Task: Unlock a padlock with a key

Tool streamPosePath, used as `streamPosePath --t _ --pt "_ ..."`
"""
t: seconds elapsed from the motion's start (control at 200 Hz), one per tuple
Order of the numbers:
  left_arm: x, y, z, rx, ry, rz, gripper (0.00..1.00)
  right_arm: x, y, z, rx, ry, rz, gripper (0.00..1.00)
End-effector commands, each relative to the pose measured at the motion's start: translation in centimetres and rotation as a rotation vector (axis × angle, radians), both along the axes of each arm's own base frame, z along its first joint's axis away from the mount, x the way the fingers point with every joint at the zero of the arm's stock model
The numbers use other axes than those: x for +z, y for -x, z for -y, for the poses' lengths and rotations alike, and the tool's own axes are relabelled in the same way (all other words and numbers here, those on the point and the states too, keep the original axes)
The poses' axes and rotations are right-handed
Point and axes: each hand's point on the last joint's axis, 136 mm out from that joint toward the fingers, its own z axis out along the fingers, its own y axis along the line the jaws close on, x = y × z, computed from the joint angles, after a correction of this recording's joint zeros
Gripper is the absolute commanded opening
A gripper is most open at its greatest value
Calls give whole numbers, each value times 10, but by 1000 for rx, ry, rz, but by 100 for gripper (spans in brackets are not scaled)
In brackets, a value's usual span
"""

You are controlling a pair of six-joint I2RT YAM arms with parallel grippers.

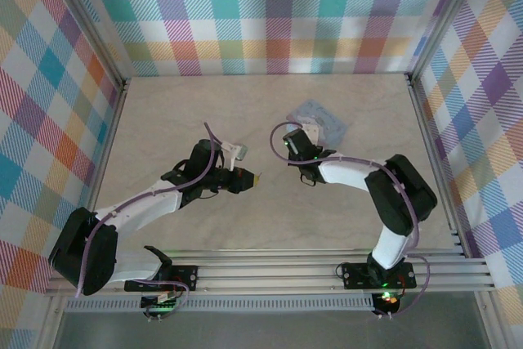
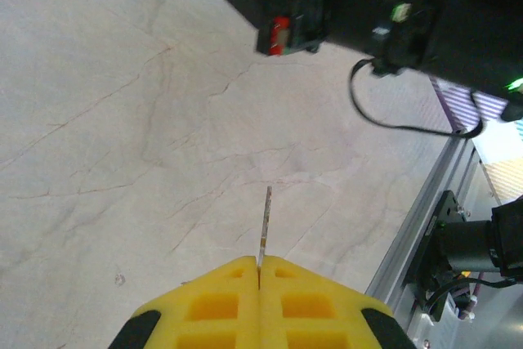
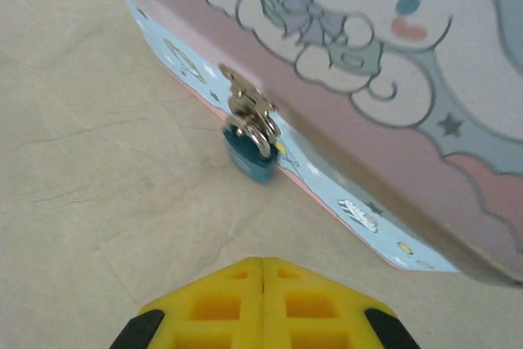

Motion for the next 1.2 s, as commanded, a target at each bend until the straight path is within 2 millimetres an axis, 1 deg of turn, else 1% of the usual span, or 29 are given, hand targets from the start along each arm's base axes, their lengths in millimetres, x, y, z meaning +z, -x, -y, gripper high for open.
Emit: streamPosePath --t 0.0,0.07,0.125,0.165,0.255,0.31,0.355,0.45,0.495,0.605,0.7,0.82,0.885,0.975,1.085,1.195 --pt "5 3 -1 -9 7 39 0 7 15 0 83 -4 -37 0" --pt "5 4 -1 -7 8 41 0 16 22 3 89 -8 -46 1" --pt "5 5 -3 -4 6 40 0 26 23 3 100 -5 -49 5" --pt "5 5 -3 -3 2 39 0 35 21 2 109 4 -48 8" --pt "3 6 -4 -2 -2 34 0 56 6 -4 120 29 -62 17" --pt "4 5 -4 2 -4 33 0 63 -7 -8 123 48 -82 25" --pt "3 5 -5 6 -6 29 0 67 -20 -16 142 46 -97 31" --pt "5 5 -6 11 -9 27 0 64 -45 -30 171 32 -164 42" --pt "6 6 -7 14 -12 30 0 62 -57 -36 186 28 -188 50" --pt "4 8 -11 24 -27 34 0 48 -80 -49 235 19 -266 63" --pt "2 11 -15 30 -41 34 0 35 -94 -51 259 58 -326 67" --pt "1 13 -19 35 -52 36 0 24 -107 -49 272 121 -370 68" --pt "-1 13 -20 39 -59 36 0 17 -107 -48 287 151 -393 67" --pt "-1 13 -21 46 -63 39 0 9 -100 -48 309 158 -429 62" --pt "-2 11 -21 53 -59 40 0 4 -80 -51 353 134 -452 57" --pt "-4 10 -20 57 -54 34 0 0 -53 -55 422 105 -453 54"
